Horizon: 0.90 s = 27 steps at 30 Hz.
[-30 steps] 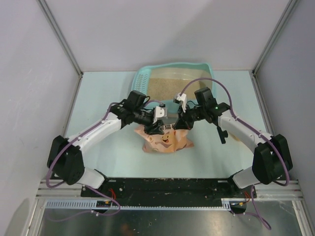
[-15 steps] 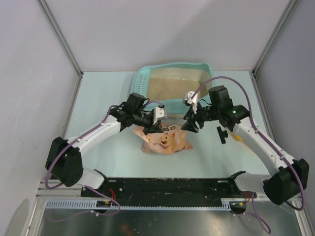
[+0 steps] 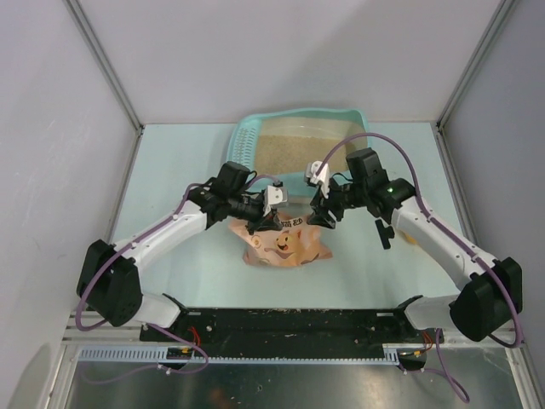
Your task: Fill the litter box with clean litter
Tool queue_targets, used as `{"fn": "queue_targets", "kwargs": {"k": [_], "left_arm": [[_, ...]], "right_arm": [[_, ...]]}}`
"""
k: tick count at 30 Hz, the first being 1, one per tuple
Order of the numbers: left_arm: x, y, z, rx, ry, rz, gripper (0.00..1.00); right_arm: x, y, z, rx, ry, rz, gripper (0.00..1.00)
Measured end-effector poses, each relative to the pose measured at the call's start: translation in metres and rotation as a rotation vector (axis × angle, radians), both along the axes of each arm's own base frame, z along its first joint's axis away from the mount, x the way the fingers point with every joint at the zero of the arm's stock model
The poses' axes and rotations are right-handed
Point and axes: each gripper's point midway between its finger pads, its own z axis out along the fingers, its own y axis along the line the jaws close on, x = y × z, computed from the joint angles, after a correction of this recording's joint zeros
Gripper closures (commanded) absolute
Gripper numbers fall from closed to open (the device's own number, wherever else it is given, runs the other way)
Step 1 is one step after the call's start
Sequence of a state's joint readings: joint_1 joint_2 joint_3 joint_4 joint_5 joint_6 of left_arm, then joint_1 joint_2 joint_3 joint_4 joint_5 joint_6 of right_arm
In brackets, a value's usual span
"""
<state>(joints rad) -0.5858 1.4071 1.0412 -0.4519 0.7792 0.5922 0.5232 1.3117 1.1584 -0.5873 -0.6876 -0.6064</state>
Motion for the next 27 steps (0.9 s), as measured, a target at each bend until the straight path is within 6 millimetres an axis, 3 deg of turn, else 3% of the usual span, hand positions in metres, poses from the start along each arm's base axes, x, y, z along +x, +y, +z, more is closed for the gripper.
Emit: {"fn": "queue_targets", "kwargs": {"k": [8,11,16,19,20,21,22,23,27], "left_arm": [[0.000,0.000,0.000,0.000,0.007,0.004,1.00],[0.000,0.000,0.000,-0.001,0.011,0.007,1.00],[-0.001,0.001,0.000,-0.003,0.024,0.010,1.00],[-0.001,0.001,-0.001,-0.003,0.029,0.011,1.00],[-0.001,0.001,-0.001,-0.003,0.035,0.012,0.99],[-0.001,0.001,-0.002,-0.003,0.040,0.013,0.93],[0.000,0.001,-0.002,-0.005,0.045,0.014,0.80],[0.001,0.000,-0.002,-0.006,0.052,0.016,0.76],[0.007,-0.007,0.005,-0.033,0.066,0.011,0.71]], "right_arm": [[0.005,0.007,-0.006,0.015,-0.031,0.006,0.50],[-0.001,0.011,-0.010,0.015,-0.021,0.026,0.60],[-0.005,0.012,-0.018,0.003,-0.017,0.045,0.88],[-0.007,0.011,-0.021,0.000,-0.017,0.053,1.00],[-0.007,0.011,-0.022,-0.002,-0.021,0.056,1.00],[-0.007,0.011,-0.022,-0.003,-0.021,0.057,1.00],[-0.008,0.010,-0.022,-0.004,-0.022,0.057,1.00],[-0.008,0.010,-0.022,-0.004,-0.022,0.058,1.00],[-0.008,0.009,-0.024,-0.003,-0.011,0.050,1.00]]}}
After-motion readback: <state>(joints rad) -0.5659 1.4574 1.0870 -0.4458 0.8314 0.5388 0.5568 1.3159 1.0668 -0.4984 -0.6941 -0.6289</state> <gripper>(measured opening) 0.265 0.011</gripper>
